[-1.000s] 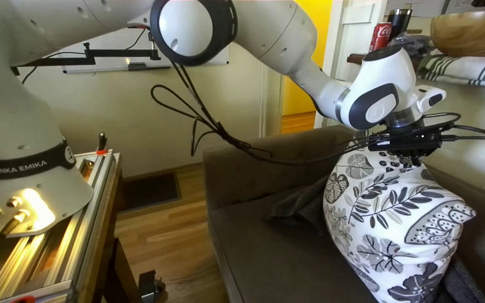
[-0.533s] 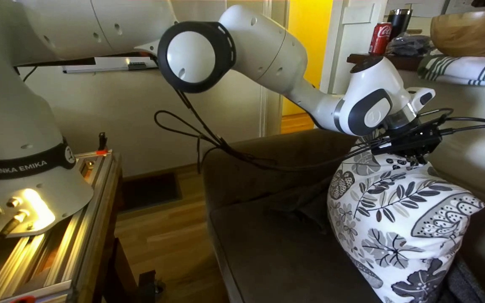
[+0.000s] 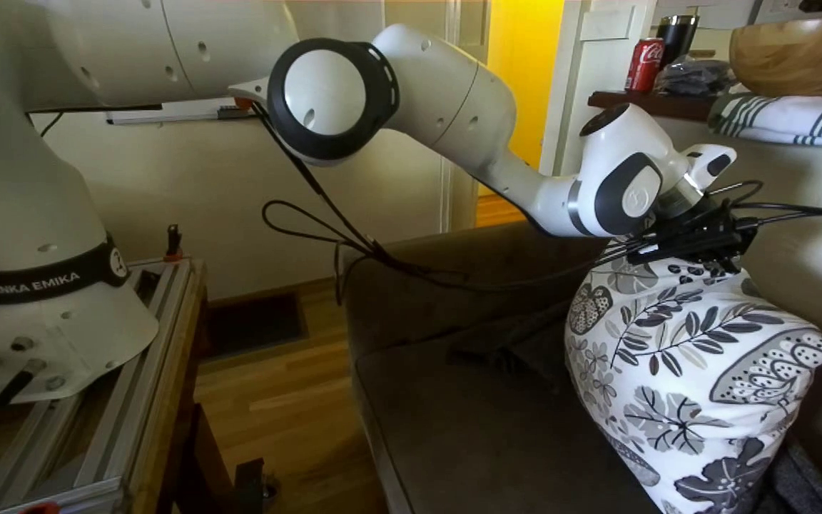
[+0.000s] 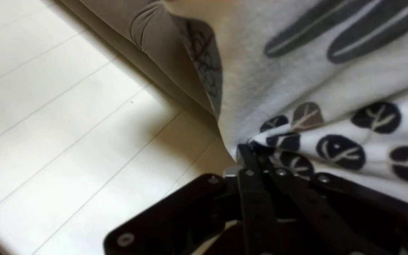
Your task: Put the left pillow upright
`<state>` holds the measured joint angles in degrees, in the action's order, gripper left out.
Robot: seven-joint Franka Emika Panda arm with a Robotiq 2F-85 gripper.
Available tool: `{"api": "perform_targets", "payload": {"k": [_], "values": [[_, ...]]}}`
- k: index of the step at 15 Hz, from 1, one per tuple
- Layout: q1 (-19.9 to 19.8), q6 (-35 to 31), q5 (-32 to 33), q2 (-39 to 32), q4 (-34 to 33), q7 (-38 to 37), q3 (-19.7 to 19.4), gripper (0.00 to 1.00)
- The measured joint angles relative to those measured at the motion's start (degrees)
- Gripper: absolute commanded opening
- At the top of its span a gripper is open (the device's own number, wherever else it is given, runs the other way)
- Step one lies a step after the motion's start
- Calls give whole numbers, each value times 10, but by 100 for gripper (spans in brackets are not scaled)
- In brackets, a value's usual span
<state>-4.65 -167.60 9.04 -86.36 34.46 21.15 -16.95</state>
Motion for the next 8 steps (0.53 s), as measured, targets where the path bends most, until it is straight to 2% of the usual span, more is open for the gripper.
{"api": "perform_targets", "payload": {"k": [7,8], "values": [[1,8,6,-1,4,-6,7,2],[6,-2,6,-1,10,-25,-7,2]]}}
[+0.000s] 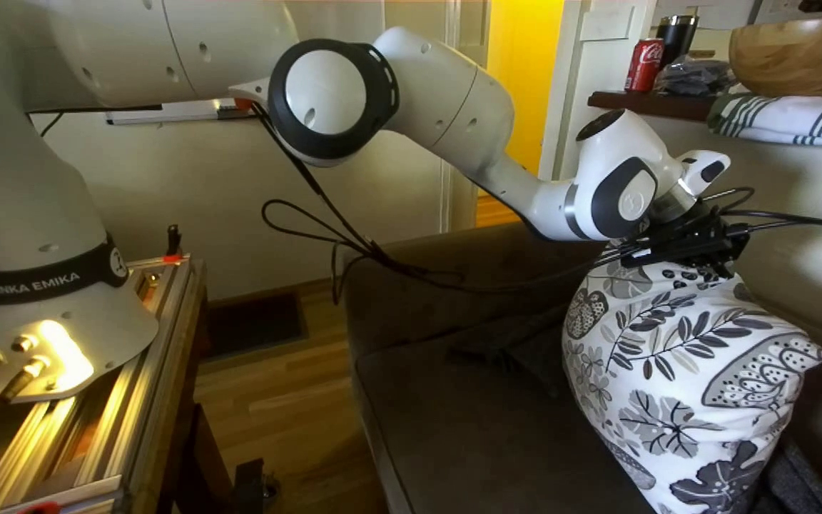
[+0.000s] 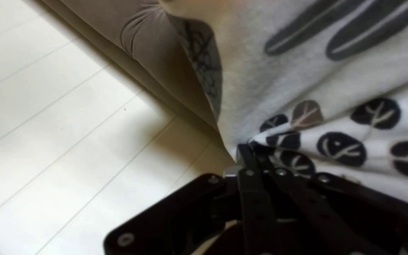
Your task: Put the left pillow upright
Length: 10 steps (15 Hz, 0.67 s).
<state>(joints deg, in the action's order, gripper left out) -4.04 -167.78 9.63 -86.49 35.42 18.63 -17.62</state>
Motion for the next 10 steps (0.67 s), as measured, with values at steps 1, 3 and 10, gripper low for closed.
{"api": "perform_targets", "payload": {"k": [1,3,10], "values": [[8,-14,0,0,6,-34,-23,2],[26,-31,0,-1,14,-114,-71,2],[90,-35,-1,-4,39,-413,-260,2]]}}
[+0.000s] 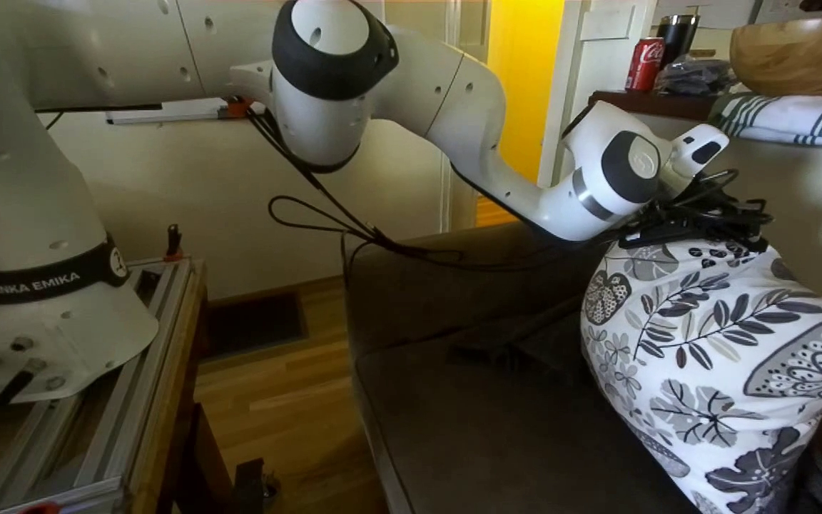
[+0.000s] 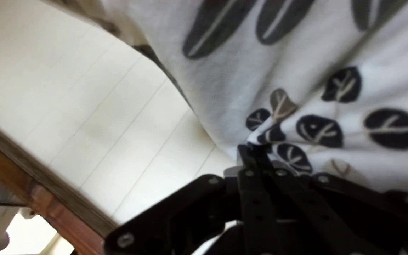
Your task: Put the left pillow upright
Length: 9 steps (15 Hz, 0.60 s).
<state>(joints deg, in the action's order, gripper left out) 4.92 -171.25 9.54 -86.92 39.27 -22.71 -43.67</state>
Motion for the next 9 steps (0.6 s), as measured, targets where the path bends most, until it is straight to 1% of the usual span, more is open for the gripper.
{"api": "perform_targets", "payload": {"k": [3,6,8,9], "values": [[21,-10,5,-3,19,-112,-78,2],[37,-19,42,-5,26,-221,-146,2],[40,-19,88,-5,21,-296,-174,2],[39,-19,120,-5,16,-335,-180,2]]}}
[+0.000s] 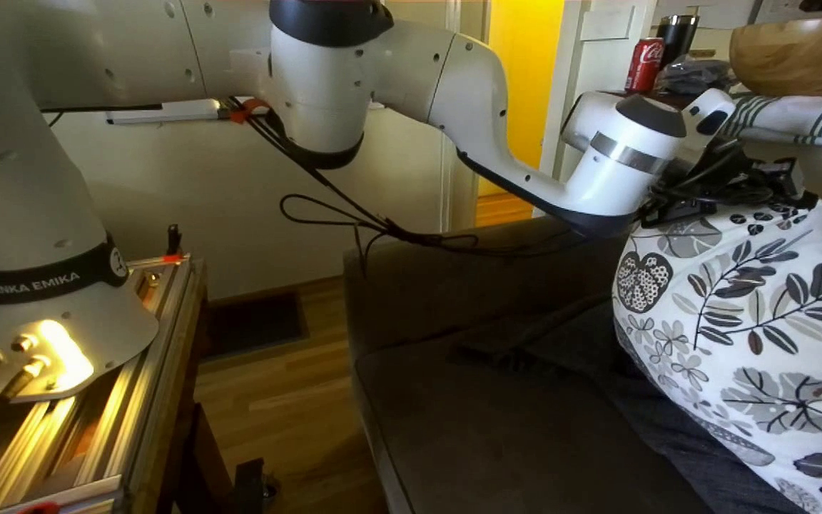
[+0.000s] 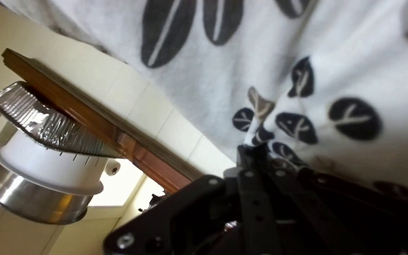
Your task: Put the left pillow upright
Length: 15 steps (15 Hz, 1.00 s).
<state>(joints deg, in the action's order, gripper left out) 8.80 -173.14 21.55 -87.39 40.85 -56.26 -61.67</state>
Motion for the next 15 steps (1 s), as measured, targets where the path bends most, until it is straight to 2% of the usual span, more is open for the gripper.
{"api": "perform_targets", "payload": {"k": [3,5,6,11,15], "values": [[-6,0,113,0,-22,-103,5,2],[-11,0,171,0,-35,-116,27,2],[-13,0,187,0,-37,-95,45,2],[-36,19,209,11,-21,138,193,2],[-78,51,253,60,17,320,318,2]]}}
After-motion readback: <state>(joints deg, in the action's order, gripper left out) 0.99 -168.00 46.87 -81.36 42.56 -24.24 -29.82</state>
